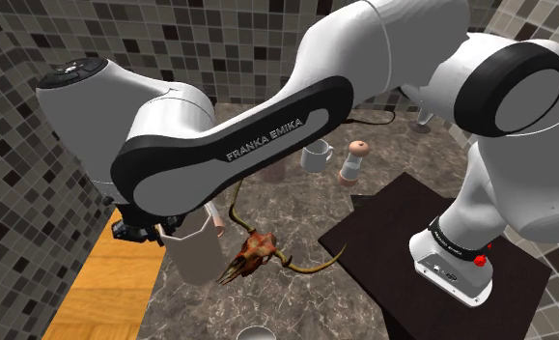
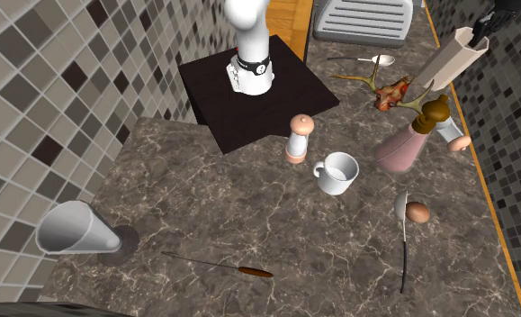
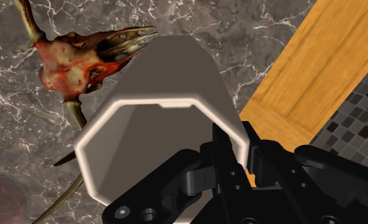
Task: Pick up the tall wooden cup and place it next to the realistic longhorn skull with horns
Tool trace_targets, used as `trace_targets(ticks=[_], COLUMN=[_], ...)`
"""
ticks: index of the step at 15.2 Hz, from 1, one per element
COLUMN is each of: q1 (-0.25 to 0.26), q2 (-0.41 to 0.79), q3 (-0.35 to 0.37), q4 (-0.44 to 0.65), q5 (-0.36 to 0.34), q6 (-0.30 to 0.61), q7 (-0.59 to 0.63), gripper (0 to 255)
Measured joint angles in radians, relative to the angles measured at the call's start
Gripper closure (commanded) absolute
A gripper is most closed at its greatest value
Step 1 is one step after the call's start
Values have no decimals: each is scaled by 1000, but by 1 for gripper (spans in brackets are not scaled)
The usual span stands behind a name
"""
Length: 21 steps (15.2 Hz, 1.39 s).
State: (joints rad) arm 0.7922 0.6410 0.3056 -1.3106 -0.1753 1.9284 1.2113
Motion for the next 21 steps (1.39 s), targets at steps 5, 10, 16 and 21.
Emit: trace_targets(ticks=[5, 10, 16, 21], q1=[-1, 1, 1, 1], q2=[18, 48, 57, 57], q3=[-4, -9, -12, -12], q4=[-36, -54, -76, -75], q5=[-6, -14, -18, -18], q6=[55, 104, 131, 132], q7=[4, 7, 10, 10], gripper=[255, 255, 255, 0])
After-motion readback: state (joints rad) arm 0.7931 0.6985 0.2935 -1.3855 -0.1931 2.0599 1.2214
